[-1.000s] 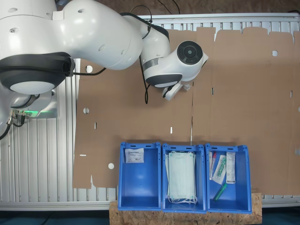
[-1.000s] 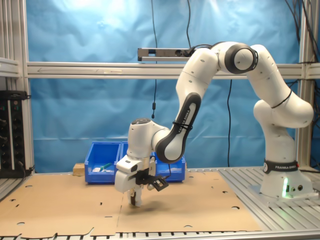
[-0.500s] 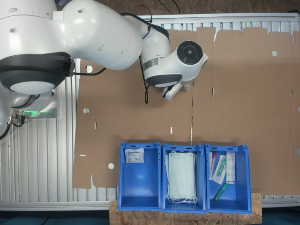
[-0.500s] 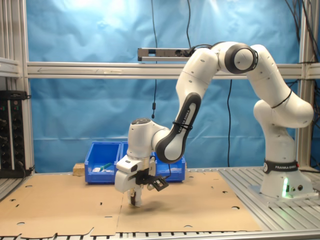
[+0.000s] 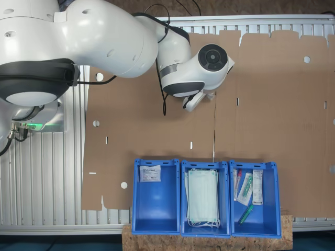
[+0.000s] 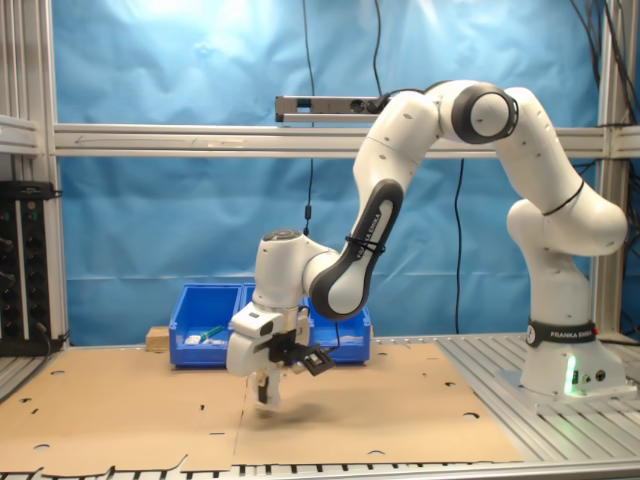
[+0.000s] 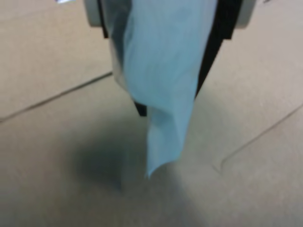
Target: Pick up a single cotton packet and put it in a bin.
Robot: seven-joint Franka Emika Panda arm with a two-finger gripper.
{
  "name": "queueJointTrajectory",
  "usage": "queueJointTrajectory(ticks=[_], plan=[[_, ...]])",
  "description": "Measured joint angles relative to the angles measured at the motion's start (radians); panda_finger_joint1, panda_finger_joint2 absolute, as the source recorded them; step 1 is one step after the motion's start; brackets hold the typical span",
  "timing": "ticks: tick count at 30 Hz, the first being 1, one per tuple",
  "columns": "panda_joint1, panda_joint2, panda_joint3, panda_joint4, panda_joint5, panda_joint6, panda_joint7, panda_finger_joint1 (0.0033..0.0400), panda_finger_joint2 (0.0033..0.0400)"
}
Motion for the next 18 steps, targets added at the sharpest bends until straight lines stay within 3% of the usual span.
queueJointTrajectory(ticks=[7,18], plan=[[0.000,-0.068,0.003,-0.028,0.000,-0.013,0.000,0.0056,0.0056],[-0.005,-0.252,0.005,-0.127,0.000,-0.071,0.000,0.0056,0.0056]])
